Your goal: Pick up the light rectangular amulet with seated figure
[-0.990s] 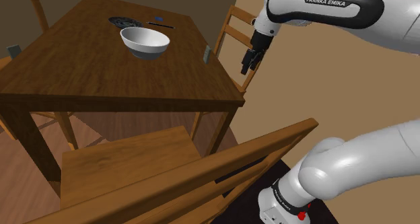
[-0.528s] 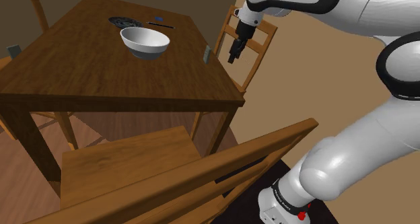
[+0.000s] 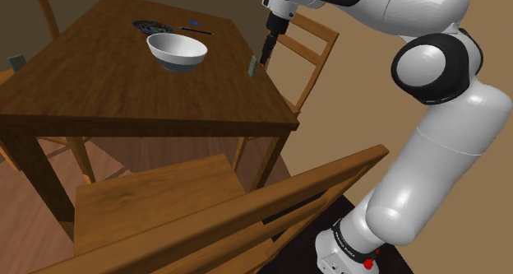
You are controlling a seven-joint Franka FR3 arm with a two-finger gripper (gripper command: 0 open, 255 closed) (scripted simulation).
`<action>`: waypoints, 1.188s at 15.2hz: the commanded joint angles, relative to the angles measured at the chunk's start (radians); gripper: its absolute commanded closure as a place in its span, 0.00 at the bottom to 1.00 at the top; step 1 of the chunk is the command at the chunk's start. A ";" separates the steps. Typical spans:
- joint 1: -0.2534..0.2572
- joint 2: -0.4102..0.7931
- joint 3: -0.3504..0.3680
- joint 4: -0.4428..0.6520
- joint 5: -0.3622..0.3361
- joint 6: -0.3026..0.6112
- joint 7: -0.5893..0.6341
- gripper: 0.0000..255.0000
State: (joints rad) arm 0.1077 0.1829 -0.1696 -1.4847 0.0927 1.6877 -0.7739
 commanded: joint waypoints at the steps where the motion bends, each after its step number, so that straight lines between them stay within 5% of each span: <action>1: -0.003 0.086 0.010 0.121 0.020 -0.029 -0.050 0.00; 11: 0.000 0.096 0.016 0.034 0.024 0.070 -0.070 0.00; 12: -0.001 0.097 0.016 0.036 0.024 0.069 -0.071 1.00; 18: 0.000 0.098 0.016 0.038 0.024 0.069 -0.070 1.00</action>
State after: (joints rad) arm 0.1071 0.2797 -0.1544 -1.4466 0.1165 1.7567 -0.8437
